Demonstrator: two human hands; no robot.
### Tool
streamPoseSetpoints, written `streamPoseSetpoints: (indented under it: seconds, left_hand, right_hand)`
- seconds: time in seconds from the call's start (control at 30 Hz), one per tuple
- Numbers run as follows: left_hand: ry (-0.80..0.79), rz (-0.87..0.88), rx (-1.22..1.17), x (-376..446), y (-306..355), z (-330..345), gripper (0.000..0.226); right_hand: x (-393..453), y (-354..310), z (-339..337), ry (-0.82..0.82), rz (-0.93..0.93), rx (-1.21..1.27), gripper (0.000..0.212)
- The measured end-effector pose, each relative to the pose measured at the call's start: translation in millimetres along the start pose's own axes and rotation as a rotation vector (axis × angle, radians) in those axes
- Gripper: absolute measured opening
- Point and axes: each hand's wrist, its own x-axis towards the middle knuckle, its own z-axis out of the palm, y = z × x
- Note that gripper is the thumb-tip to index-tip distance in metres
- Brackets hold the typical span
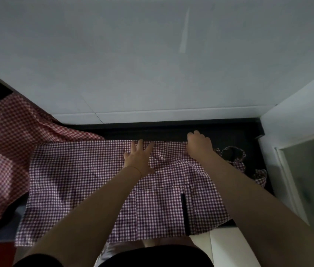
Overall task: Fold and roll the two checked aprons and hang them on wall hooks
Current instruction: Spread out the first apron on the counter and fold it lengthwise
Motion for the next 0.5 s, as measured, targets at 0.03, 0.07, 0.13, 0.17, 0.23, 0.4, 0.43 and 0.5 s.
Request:
streamPoseSetpoints:
  seconds: [0.03, 0.07, 0.13, 0.17, 0.23, 0.4, 0.43, 0.5]
  left_hand:
    - [-0.01, 0.014, 0.003, 1, -4, 0, 0.108]
    - [-0.026, 0.029, 0.009, 1, -8, -2, 0.108]
    - [-0.057, 0.05, 0.031, 1, -21, -4, 0.108]
    - [-0.068, 0.055, 0.046, 0, -29, -7, 0.109]
    - [-0.099, 0.052, 0.075, 0, -46, -12, 0.109]
    - [-0.076, -0.069, 0.194, -9, -57, -24, 0.1]
    - [-0.011, -0.078, 0.182, -12, -52, -22, 0.097]
    - [0.158, -0.048, 0.082, -19, -37, -19, 0.084]
  right_hand:
    - [1, 1, 2, -0.025, 0.017, 0.027, 0.036]
    - [2, 0, 3, -0.066, 0.039, 0.073, 0.039]
    - [2, -6, 2, -0.206, 0.071, 0.207, 0.047]
    - [2, -11, -1, -0.297, 0.069, 0.246, 0.049]
    - [3, -21, -8, -0.452, 0.025, 0.247, 0.038]
    - [-6, -39, -20, -0.046, -0.042, 0.168, 0.023]
    - [-9, -42, -20, 0.166, -0.033, 0.175, 0.023]
    - [-14, -43, -21, 0.363, 0.001, 0.18, 0.034]
